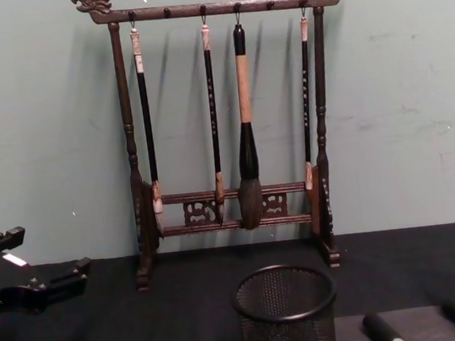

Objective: Pick up the water-based marker from the table and place it into the pen holder.

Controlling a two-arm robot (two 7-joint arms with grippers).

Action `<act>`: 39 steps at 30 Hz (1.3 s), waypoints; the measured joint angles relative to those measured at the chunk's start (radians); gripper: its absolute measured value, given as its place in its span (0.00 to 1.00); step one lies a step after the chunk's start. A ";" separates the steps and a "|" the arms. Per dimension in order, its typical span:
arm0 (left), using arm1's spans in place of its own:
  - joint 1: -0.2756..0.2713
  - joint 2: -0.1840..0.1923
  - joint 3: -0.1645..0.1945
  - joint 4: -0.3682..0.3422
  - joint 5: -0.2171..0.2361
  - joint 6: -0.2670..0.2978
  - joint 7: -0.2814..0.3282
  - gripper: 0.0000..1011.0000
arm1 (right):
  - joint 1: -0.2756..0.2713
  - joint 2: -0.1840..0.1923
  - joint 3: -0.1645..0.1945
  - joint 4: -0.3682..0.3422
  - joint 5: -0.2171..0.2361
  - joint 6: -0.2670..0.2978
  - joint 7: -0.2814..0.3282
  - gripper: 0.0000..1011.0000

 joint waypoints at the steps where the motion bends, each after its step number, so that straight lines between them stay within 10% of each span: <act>1: 0.000 0.000 0.000 0.000 0.000 0.000 0.000 1.00 | 0.000 0.000 0.000 0.000 0.000 0.000 0.000 0.99; 20: 0.000 0.000 0.000 0.000 0.000 0.000 0.000 1.00 | -0.102 -0.042 0.095 -0.191 0.067 0.146 0.023 0.99; 39: 0.000 0.000 0.000 0.000 0.000 0.000 0.000 1.00 | -0.092 -0.099 0.148 -0.170 0.099 0.362 0.133 0.99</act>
